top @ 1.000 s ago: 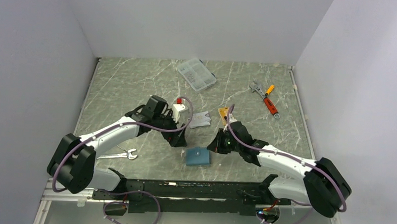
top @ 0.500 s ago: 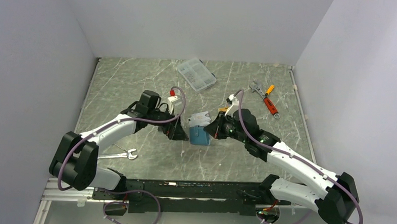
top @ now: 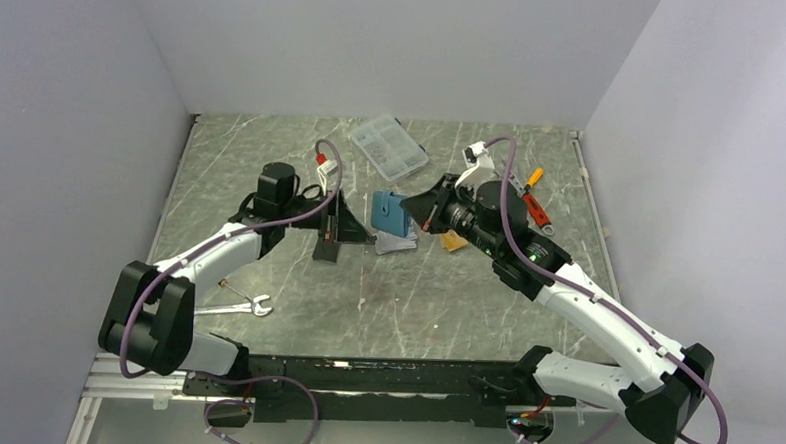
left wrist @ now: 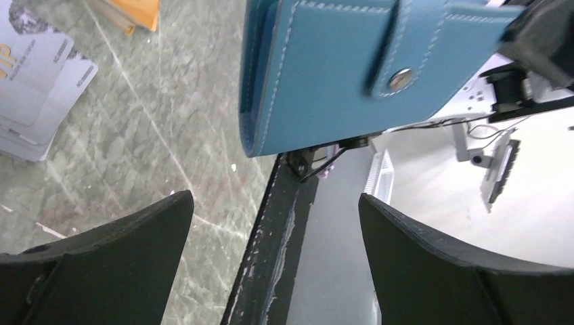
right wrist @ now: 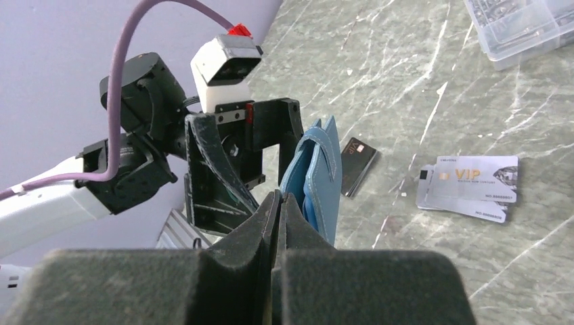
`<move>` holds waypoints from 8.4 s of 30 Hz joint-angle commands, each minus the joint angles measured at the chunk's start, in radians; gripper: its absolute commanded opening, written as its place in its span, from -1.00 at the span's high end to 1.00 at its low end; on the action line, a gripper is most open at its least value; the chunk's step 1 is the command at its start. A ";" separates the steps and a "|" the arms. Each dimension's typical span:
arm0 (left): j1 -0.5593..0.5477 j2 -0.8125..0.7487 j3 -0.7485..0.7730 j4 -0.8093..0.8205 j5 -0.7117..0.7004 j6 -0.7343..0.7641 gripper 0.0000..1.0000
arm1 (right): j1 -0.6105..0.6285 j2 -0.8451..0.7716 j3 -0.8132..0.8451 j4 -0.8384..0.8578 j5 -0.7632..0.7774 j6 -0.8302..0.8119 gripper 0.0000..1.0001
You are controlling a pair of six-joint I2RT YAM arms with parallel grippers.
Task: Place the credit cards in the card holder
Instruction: Pick up the card holder from the center of the board, then open the card holder.
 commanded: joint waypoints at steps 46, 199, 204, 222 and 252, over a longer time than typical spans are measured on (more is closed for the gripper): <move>0.193 -0.093 -0.169 1.056 -0.038 -0.925 -0.43 | 0.128 0.100 -0.167 0.572 0.091 0.398 1.00; 0.148 -0.171 0.200 -0.391 -0.101 0.029 1.00 | 0.475 0.331 0.249 -0.053 0.600 -0.362 -0.28; 0.148 -0.183 0.170 -0.359 -0.088 -0.012 1.00 | 0.483 0.375 0.282 -0.039 0.667 -0.443 -0.18; 0.146 -0.212 0.164 -0.327 -0.045 -0.057 1.00 | 0.482 0.448 0.304 -0.034 0.654 -0.484 0.10; 0.139 -0.235 0.119 -0.281 -0.016 -0.097 1.00 | 0.447 0.418 0.203 0.117 0.935 -0.462 1.00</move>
